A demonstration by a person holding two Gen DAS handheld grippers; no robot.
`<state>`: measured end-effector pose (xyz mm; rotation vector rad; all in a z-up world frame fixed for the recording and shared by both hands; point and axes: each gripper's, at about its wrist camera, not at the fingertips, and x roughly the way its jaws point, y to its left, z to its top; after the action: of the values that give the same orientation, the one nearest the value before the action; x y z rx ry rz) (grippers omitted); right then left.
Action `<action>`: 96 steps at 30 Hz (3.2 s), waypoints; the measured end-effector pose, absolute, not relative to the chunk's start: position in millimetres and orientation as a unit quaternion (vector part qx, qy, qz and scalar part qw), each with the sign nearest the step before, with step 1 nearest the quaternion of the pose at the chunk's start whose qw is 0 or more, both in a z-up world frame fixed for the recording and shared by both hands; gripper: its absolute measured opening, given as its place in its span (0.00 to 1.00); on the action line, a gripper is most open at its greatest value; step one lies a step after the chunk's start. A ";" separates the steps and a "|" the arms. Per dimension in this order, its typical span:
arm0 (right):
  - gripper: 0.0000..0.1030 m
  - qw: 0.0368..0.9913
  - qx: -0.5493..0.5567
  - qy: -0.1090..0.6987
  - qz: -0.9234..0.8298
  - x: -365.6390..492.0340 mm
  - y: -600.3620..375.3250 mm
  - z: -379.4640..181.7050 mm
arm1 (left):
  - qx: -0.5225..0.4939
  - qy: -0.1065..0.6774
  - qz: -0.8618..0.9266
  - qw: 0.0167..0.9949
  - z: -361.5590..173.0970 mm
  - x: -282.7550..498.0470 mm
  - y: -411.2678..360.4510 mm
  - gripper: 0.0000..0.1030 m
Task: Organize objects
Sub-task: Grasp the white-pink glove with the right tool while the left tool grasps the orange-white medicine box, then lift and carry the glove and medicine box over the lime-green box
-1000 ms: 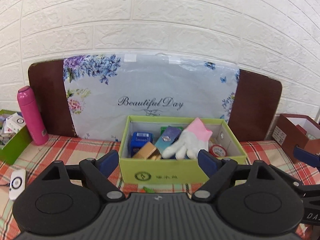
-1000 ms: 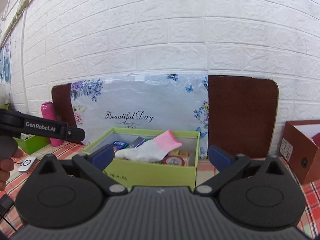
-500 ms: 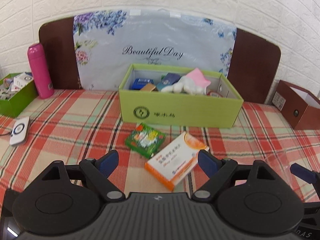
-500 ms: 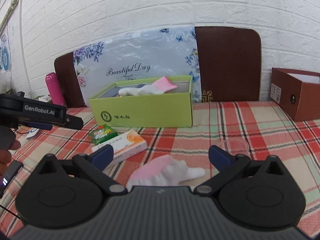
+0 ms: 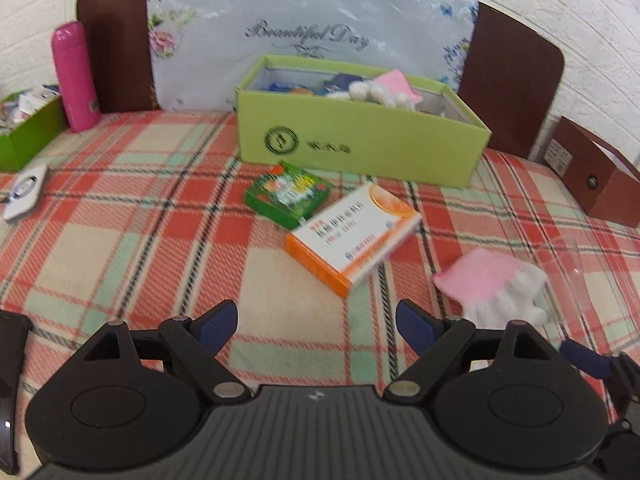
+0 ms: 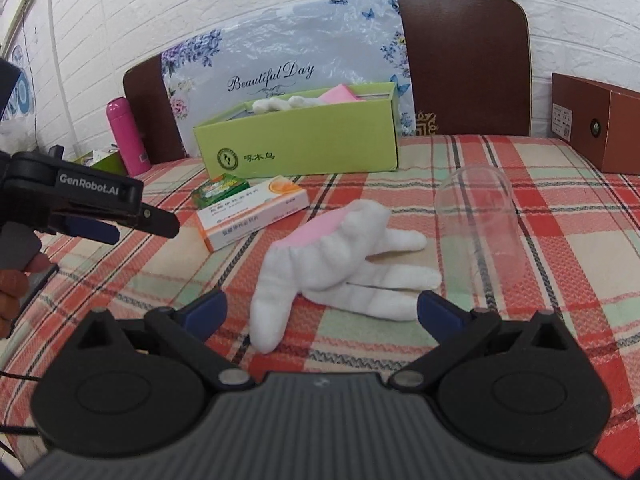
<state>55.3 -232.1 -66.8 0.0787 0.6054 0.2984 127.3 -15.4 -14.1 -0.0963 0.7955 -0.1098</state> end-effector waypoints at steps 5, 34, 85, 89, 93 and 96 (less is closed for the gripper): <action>1.00 0.942 0.009 0.301 0.150 58.9 -228.5 -71.7 | -0.027 0.386 -0.063 0.920 -24.2 122.9 -20.5 0.87; 0.25 0.932 0.046 0.321 0.164 67.3 -231.9 -67.3 | 0.051 0.383 -0.195 0.902 -52.3 224.4 -49.2 0.69; 0.05 0.937 0.047 0.282 0.202 81.7 -214.1 -27.3 | -0.029 0.353 -0.142 0.924 -5.7 129.3 -19.9 0.70; 0.05 0.946 0.046 0.239 0.215 101.9 -214.3 2.8 | -0.029 0.311 -0.140 0.939 28.8 142.2 -10.1 0.70; 0.05 0.957 0.030 0.193 0.213 129.3 -212.8 29.8 | -0.029 0.274 -0.132 0.952 60.1 168.1 -3.7 0.70; 0.05 0.965 0.020 0.161 0.205 155.9 -212.2 44.9 | -0.021 0.252 -0.118 0.960 78.0 197.1 -5.0 0.70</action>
<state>155.9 -212.2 44.9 0.0396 0.3260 0.4141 197.1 -5.0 78.0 -0.0424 0.5109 -0.2395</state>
